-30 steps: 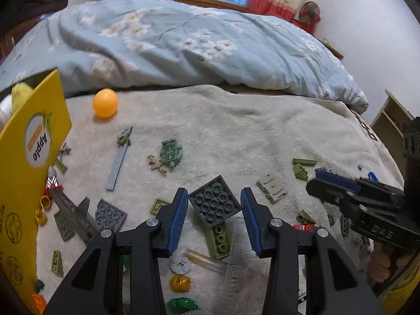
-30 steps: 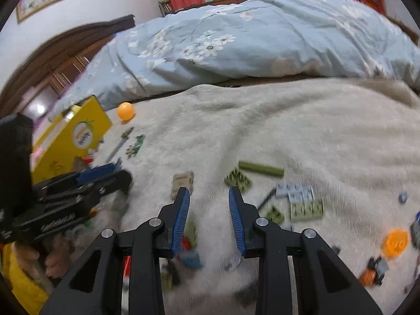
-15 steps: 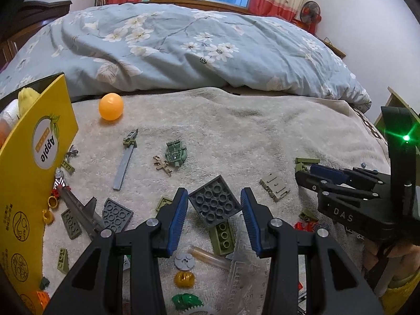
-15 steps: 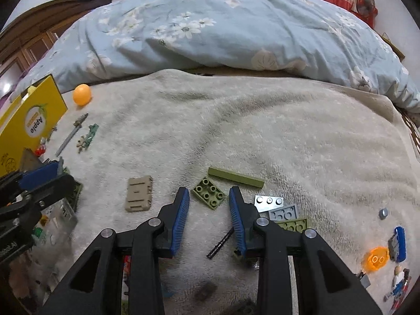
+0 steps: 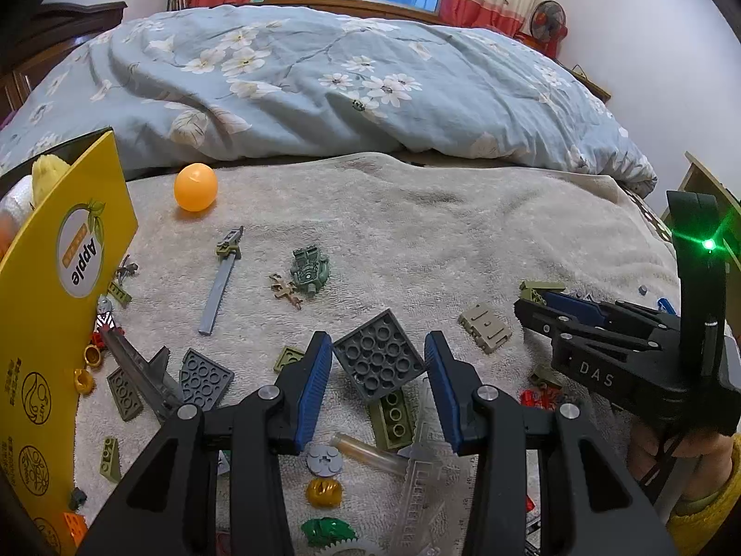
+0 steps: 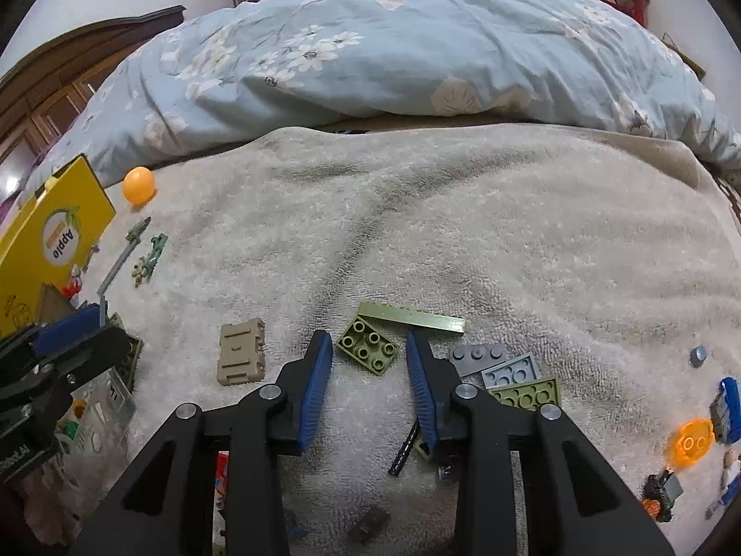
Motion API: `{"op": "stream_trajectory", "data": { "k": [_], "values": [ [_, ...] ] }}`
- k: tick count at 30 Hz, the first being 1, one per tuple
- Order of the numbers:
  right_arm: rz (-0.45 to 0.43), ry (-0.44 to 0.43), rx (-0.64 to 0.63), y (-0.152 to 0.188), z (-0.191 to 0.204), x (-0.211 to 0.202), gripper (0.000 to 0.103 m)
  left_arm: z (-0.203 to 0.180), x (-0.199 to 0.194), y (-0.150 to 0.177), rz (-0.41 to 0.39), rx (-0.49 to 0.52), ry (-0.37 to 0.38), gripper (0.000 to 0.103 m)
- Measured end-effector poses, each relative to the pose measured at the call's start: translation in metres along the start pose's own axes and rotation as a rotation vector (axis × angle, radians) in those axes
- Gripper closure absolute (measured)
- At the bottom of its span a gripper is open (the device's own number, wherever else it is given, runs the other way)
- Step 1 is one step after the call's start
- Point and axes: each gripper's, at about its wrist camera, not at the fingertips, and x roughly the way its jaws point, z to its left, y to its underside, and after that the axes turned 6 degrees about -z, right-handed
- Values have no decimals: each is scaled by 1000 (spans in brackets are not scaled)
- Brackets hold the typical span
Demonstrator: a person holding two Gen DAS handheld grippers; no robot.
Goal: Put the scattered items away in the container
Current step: 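Close the right tool on a small olive green brick while the left holds the plate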
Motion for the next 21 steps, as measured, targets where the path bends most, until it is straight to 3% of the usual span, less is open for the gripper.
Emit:
{"op": "stream_trajectory", "data": {
  "k": [9,16,21],
  "values": [
    [-22,-2,3,4,-1,-3,74,2,2,-1,7,-10,4,61],
    [-134,-55,6,3,1,-30,74,2,2,0,8,-14,5,61],
    [-137,-80,-15,5,6,-41,74,3,1,0,8,-13,6,61]
  ]
}}
